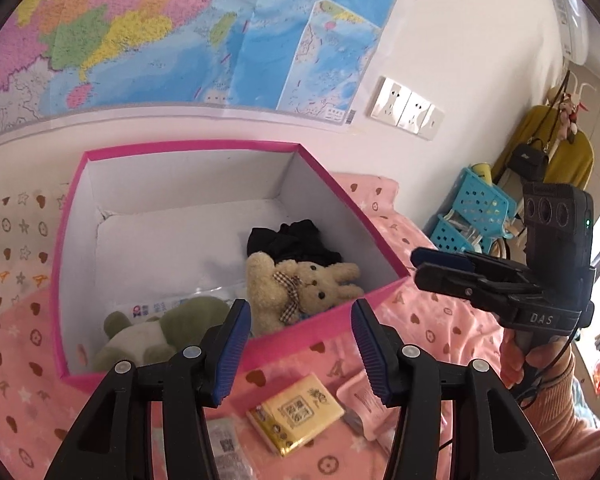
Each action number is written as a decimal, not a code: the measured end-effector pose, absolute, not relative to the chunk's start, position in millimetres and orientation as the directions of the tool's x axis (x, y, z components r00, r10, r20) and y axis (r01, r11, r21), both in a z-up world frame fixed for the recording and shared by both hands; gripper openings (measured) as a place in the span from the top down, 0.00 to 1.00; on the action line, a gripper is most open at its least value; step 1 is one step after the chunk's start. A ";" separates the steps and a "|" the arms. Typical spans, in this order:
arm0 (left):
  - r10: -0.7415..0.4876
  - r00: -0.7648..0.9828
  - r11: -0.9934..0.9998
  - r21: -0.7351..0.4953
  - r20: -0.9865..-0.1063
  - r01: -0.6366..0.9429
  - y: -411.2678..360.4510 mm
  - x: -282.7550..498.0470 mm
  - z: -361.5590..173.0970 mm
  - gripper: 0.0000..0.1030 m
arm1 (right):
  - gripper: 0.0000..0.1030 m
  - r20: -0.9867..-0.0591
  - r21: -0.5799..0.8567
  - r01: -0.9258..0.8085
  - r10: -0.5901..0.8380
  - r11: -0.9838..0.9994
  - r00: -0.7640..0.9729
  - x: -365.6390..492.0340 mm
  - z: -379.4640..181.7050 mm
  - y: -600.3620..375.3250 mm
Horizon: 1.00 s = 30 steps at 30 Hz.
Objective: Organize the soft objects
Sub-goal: 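Reach the left tool to the clear wet-wipe packet and grasp it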
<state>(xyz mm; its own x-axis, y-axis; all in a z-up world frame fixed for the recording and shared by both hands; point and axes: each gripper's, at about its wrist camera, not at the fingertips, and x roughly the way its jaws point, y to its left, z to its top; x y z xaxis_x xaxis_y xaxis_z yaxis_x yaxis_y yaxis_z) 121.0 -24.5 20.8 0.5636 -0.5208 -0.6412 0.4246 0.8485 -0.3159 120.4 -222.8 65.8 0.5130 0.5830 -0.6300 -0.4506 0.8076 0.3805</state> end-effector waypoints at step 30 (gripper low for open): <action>-0.414 0.422 0.908 -0.336 -0.806 0.249 43.7 53.0 -89.4 0.38 | 0.53 -0.699 0.481 -0.626 0.699 0.614 0.149 66.5 -1.6 -85.6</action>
